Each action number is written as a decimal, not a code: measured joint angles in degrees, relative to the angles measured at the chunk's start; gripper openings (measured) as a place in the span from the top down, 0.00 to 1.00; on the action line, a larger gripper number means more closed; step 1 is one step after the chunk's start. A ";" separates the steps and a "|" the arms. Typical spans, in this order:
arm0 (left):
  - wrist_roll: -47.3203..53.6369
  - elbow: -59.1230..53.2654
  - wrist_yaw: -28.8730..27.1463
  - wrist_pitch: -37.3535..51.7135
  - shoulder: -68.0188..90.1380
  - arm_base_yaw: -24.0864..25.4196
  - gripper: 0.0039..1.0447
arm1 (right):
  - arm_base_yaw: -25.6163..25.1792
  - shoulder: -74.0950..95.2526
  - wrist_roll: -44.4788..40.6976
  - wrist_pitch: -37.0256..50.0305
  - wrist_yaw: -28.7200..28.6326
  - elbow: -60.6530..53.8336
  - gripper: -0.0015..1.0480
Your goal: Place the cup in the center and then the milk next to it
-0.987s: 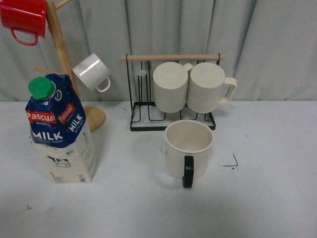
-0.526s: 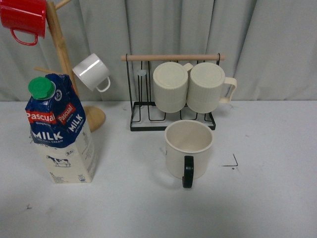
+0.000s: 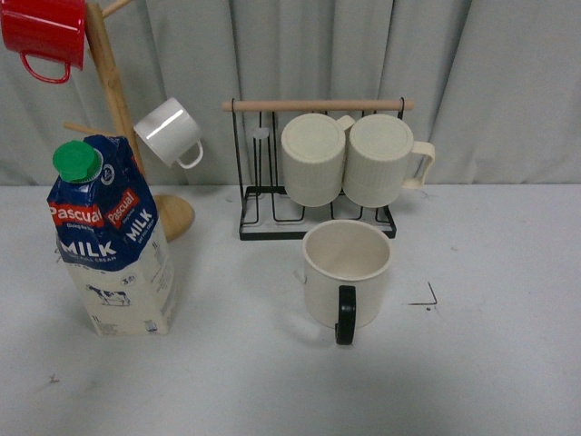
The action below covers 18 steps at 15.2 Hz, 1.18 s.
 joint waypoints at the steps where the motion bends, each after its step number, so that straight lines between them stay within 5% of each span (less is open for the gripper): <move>1: 0.85 1.92 0.92 2.95 5.01 0.00 0.06 | 0.00 0.00 0.00 0.00 0.00 0.00 0.06; 9: 8.46 19.96 7.78 8.70 32.06 0.83 0.06 | 0.00 0.00 0.00 0.00 0.00 0.00 0.06; 18: 14.73 23.34 6.25 7.41 44.78 3.45 0.06 | 0.00 0.00 0.02 0.00 0.02 0.00 0.06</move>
